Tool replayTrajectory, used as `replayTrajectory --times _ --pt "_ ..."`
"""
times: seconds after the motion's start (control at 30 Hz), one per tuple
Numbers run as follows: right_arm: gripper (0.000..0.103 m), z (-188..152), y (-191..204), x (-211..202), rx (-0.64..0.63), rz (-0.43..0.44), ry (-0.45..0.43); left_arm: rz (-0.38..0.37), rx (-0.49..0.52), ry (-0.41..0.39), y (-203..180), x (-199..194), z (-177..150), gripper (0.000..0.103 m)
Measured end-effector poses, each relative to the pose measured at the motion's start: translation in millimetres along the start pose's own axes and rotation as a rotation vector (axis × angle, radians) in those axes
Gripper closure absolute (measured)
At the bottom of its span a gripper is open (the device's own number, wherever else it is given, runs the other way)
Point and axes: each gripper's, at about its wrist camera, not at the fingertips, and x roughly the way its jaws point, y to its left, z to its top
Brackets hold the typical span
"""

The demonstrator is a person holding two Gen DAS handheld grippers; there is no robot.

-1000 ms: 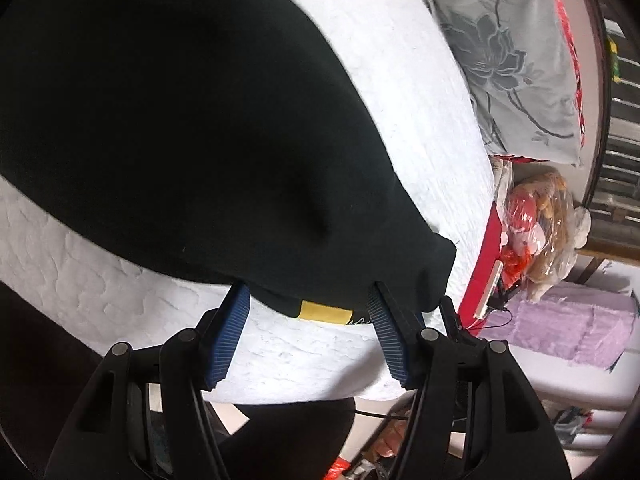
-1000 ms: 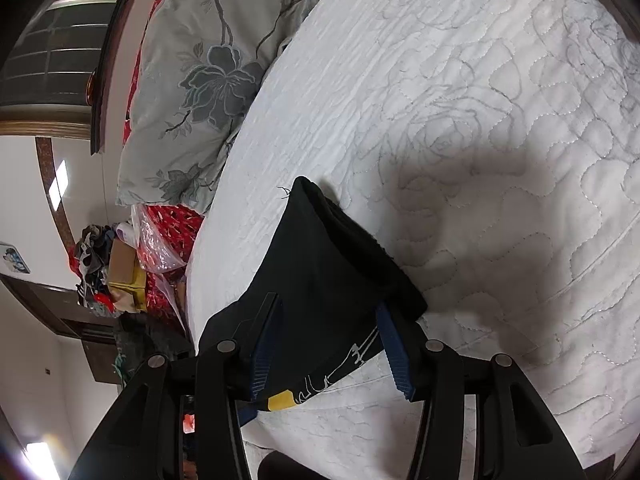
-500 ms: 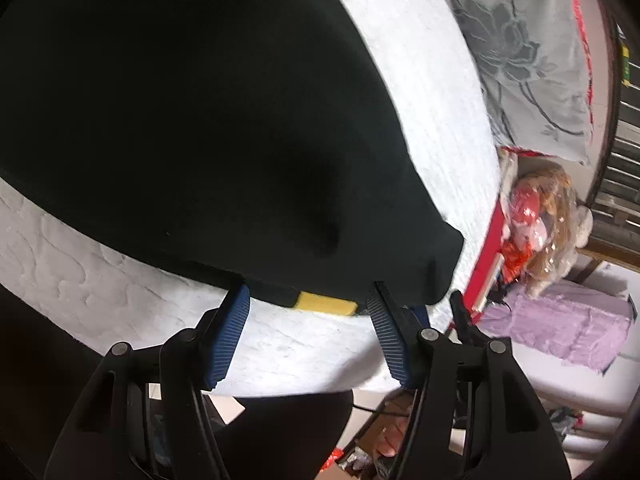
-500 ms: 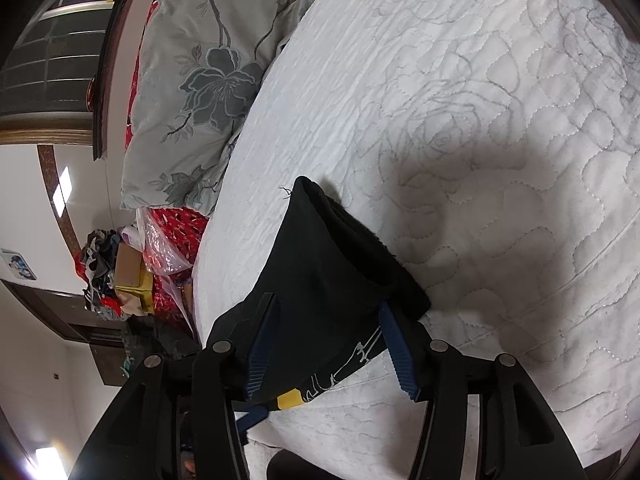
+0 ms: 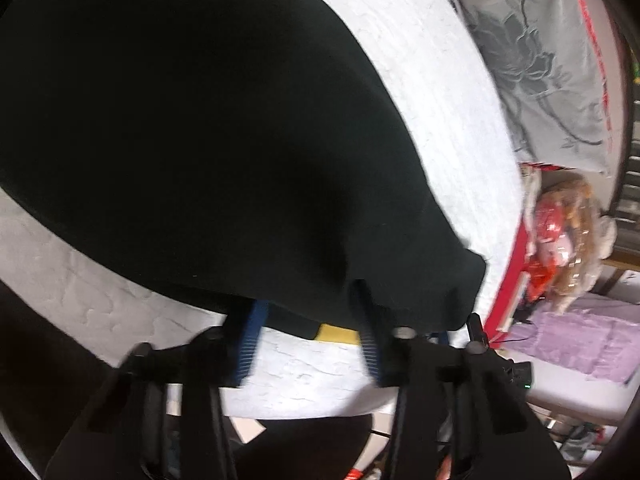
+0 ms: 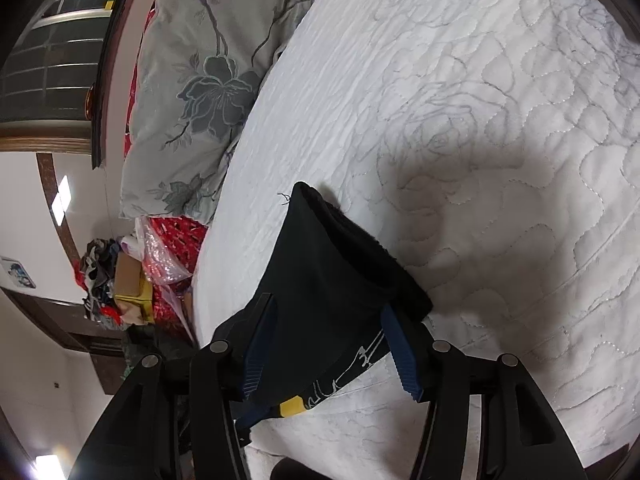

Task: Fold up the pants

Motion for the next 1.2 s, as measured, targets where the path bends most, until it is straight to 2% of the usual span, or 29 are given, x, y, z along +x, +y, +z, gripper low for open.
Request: replayTrajectory --times 0.03,0.07,0.1,0.23,0.3,0.4,0.47,0.53,0.63,0.7,0.77,0.8,0.9,1.0,1.2 --pt "0.068 -0.7 0.5 -0.1 -0.004 -0.024 -0.007 0.001 0.0 0.006 0.8 0.3 0.9 0.093" --pt "0.09 -0.4 -0.1 0.3 -0.003 -0.027 -0.008 -0.001 -0.003 0.013 1.7 0.1 1.7 0.097" --pt "0.096 0.2 -1.4 1.0 0.003 -0.021 -0.005 -0.009 -0.008 0.017 3.2 -1.3 2.0 0.098" --pt "0.097 -2.2 6.0 -13.8 -0.009 0.039 -0.009 -0.043 0.026 0.016 3.2 -19.4 -8.6 0.1" --pt "0.097 -7.9 13.7 -25.4 -0.05 0.071 -0.005 -0.018 0.068 -0.017 4.6 -26.0 -11.2 0.1" --pt "0.097 -15.7 4.9 -24.3 -0.046 0.037 0.026 -0.022 0.003 0.037 20.5 -8.0 -6.3 0.1" --pt "0.096 -19.5 -6.5 -16.4 -0.037 -0.018 0.04 -0.016 -0.02 0.062 28.4 1.2 -7.7 0.1" --pt "0.091 -21.4 -17.3 -12.3 -0.023 -0.04 0.048 -0.032 -0.021 0.061 31.8 0.2 -9.8 0.1" --pt "0.085 -21.7 -22.3 -17.2 -0.007 -0.022 0.064 -0.041 -0.015 0.055 30.1 -10.1 -15.3 0.097" --pt "0.07 -19.8 -20.0 -27.4 -0.025 -0.012 0.054 -0.044 0.002 0.049 26.1 -15.4 -22.0 0.084" --pt "0.058 -14.2 -16.3 -41.3 -0.051 -0.018 0.021 -0.055 0.002 0.048 22.0 -15.7 -30.4 0.055" --pt "0.053 -9.8 -14.9 -48.7 -0.06 -0.019 -0.001 -0.062 0.003 0.047 18.5 -14.1 -35.3 0.052" --pt "0.049 2.7 -12.0 -60.0 -0.066 -0.014 -0.03 -0.068 0.039 0.065 3.5 -4.5 -45.5 0.052" --pt "0.044 11.2 -9.9 -56.6 -0.082 -0.008 -0.008 -0.067 0.063 0.078 -12.3 5.7 -52.4 0.052" --pt "0.042 23.2 -7.4 -36.6 -0.122 -0.029 0.058 -0.085 0.066 0.083 -47.0 27.8 -62.9 0.052"
